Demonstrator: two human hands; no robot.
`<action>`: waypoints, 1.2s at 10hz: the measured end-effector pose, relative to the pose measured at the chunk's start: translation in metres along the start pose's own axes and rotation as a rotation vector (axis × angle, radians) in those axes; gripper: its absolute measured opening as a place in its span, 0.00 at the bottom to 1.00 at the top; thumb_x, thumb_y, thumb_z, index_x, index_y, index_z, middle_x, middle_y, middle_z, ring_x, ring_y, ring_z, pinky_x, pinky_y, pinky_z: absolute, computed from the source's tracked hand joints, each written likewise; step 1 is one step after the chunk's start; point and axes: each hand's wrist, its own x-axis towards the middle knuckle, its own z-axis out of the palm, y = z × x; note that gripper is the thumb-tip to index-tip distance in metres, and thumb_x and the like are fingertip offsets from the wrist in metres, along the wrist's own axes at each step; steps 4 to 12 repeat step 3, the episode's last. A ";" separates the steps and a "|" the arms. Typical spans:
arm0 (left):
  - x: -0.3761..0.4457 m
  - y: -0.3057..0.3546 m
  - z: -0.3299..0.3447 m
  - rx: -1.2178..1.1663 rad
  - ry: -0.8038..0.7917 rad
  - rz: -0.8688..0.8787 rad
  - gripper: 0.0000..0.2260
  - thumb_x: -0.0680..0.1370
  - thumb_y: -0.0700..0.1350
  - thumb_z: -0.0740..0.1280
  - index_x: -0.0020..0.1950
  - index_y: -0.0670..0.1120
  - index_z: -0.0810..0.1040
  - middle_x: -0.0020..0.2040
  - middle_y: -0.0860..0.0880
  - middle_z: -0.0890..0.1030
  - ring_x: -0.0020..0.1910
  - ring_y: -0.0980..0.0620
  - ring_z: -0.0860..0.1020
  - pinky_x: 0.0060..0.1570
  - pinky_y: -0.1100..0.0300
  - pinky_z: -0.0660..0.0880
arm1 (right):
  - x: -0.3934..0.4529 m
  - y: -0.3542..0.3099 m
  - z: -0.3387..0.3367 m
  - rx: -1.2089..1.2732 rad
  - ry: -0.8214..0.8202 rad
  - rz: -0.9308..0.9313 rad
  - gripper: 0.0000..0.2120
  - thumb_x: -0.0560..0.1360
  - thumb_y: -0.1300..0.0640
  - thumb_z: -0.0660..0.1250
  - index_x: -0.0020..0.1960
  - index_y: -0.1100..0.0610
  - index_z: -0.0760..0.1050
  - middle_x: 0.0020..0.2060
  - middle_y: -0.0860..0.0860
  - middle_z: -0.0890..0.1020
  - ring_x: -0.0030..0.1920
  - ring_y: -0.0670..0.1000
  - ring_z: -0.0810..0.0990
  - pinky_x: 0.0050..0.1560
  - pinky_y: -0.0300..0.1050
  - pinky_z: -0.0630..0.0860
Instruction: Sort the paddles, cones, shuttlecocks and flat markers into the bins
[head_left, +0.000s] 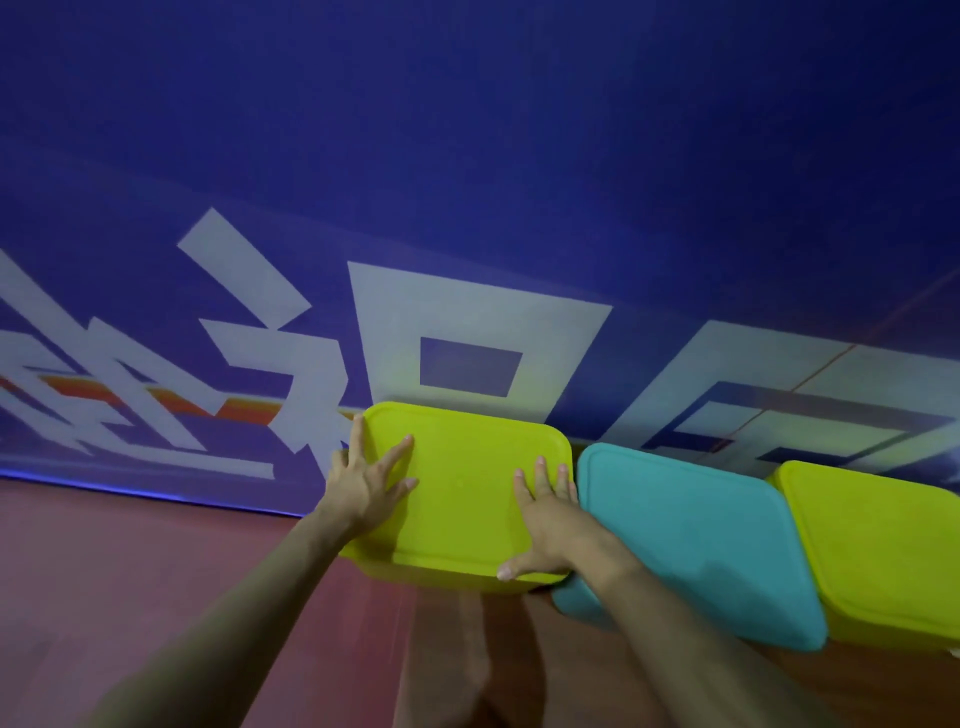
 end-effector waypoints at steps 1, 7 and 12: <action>-0.013 0.009 -0.010 0.064 -0.081 -0.062 0.27 0.79 0.68 0.55 0.76 0.72 0.49 0.79 0.42 0.33 0.76 0.31 0.50 0.72 0.39 0.58 | -0.001 0.000 -0.006 -0.021 -0.019 0.014 0.65 0.65 0.30 0.72 0.79 0.55 0.31 0.76 0.62 0.30 0.75 0.70 0.32 0.76 0.62 0.39; -0.060 0.035 -0.031 0.095 -0.041 0.015 0.24 0.81 0.63 0.58 0.76 0.69 0.57 0.81 0.49 0.54 0.78 0.38 0.49 0.72 0.38 0.54 | -0.018 0.035 -0.029 -0.049 0.145 -0.131 0.33 0.76 0.36 0.63 0.73 0.56 0.67 0.70 0.60 0.71 0.68 0.61 0.71 0.67 0.55 0.71; -0.060 0.035 -0.031 0.095 -0.041 0.015 0.24 0.81 0.63 0.58 0.76 0.69 0.57 0.81 0.49 0.54 0.78 0.38 0.49 0.72 0.38 0.54 | -0.018 0.035 -0.029 -0.049 0.145 -0.131 0.33 0.76 0.36 0.63 0.73 0.56 0.67 0.70 0.60 0.71 0.68 0.61 0.71 0.67 0.55 0.71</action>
